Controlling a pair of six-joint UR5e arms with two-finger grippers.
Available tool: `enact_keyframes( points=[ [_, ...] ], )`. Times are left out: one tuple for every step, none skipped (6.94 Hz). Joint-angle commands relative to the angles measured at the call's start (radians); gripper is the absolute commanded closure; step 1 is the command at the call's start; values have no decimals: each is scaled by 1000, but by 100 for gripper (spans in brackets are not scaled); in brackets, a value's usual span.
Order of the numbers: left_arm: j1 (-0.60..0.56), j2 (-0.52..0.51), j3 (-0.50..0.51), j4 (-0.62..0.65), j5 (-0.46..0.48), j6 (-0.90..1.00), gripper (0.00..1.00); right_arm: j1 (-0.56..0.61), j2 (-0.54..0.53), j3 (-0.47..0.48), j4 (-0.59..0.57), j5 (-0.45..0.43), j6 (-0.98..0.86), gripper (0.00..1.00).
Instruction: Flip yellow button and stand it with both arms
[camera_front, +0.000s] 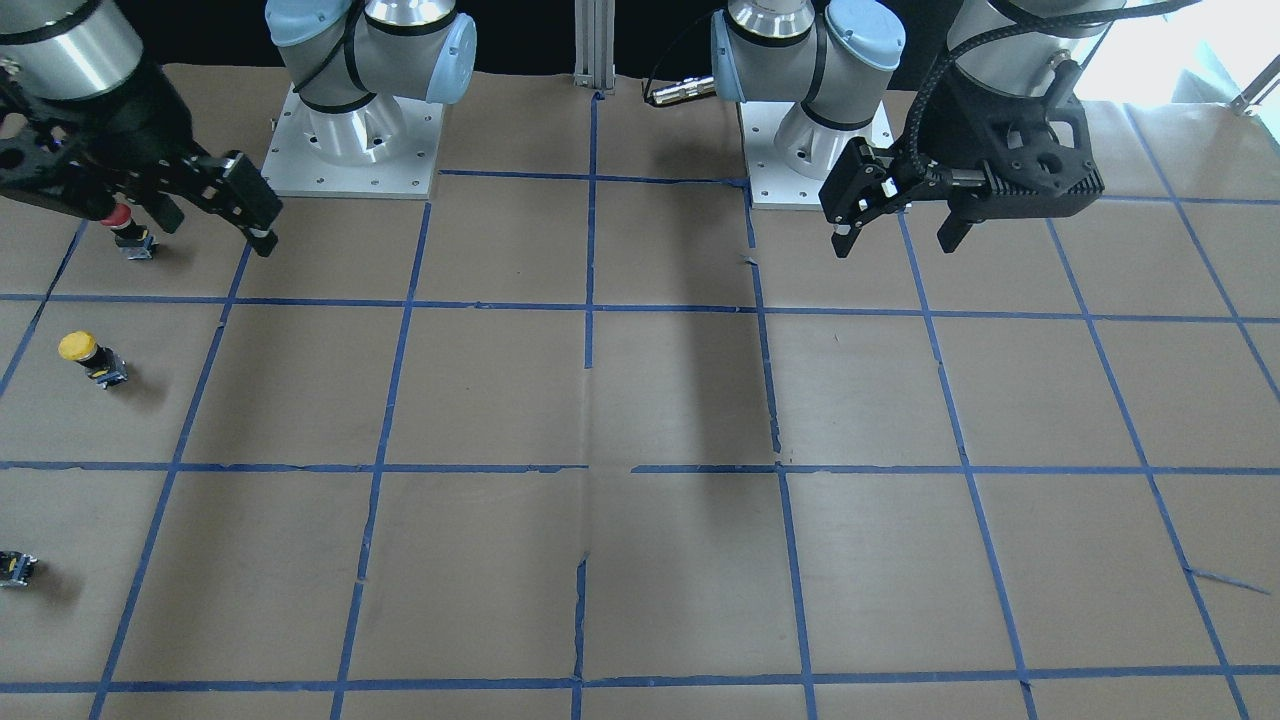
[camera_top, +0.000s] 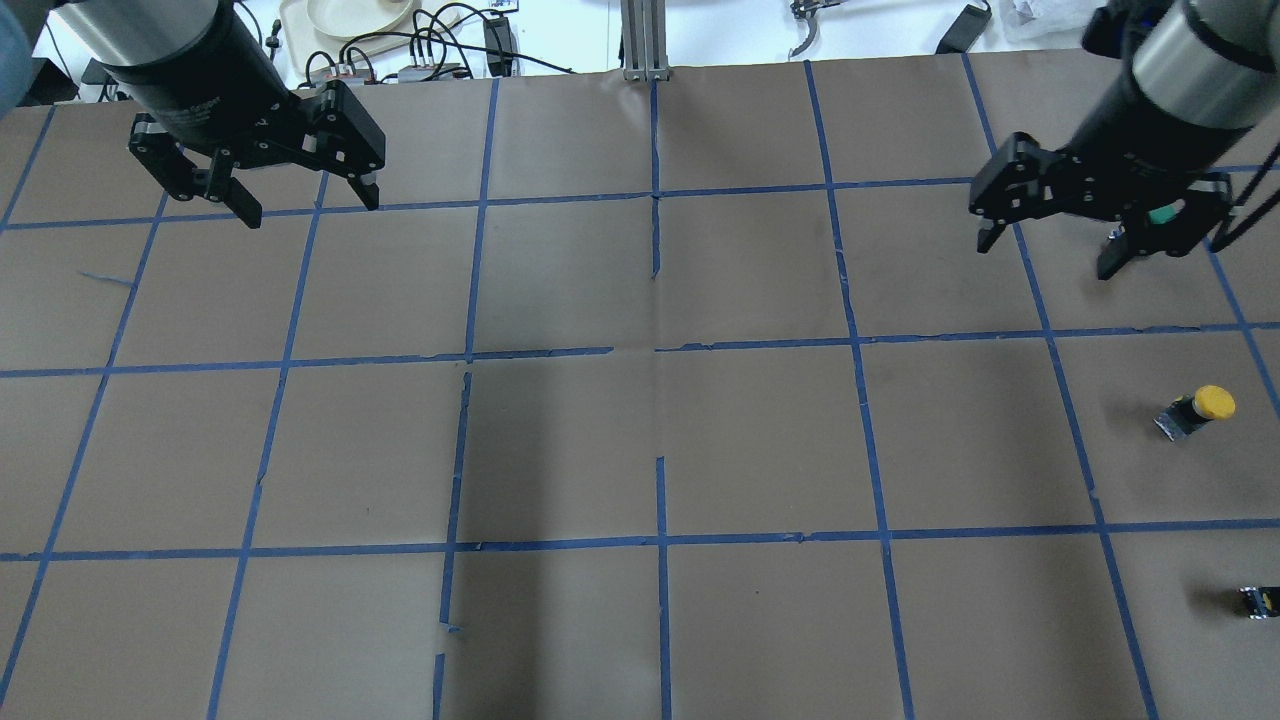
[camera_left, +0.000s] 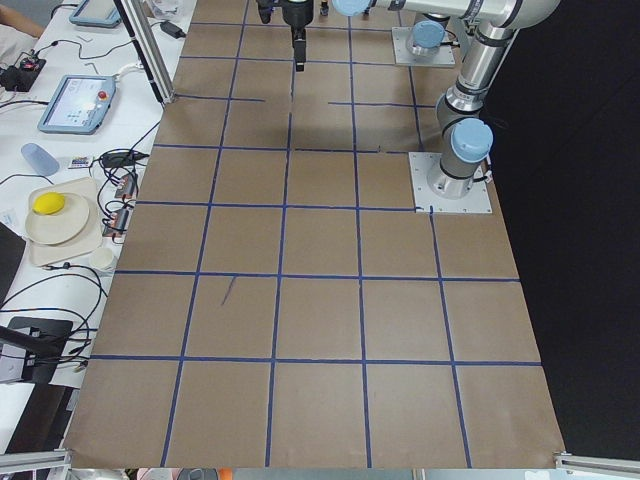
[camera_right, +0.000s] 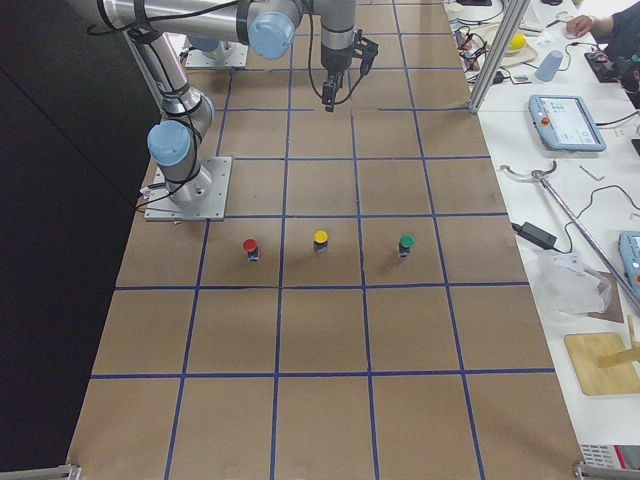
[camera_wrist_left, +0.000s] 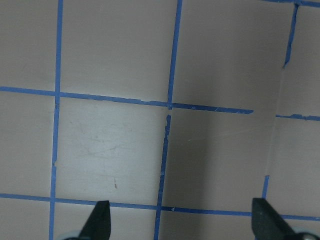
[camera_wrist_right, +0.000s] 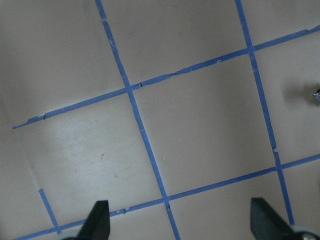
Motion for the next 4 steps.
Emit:
enact_keyframes(
  points=[
    [-2, -2, -1, 0, 1, 1, 0, 141, 29, -16, 5, -67, 109, 0],
    [-2, -2, -1, 0, 1, 1, 0, 135, 33, -19, 14, -73, 98, 0],
    [-2, -1, -1, 0, 1, 1, 0, 124, 30, -17, 14, -75, 97, 0],
    [-2, -1, -4, 0, 1, 2, 0, 121, 30, -19, 14, -72, 97, 0]
  ],
)
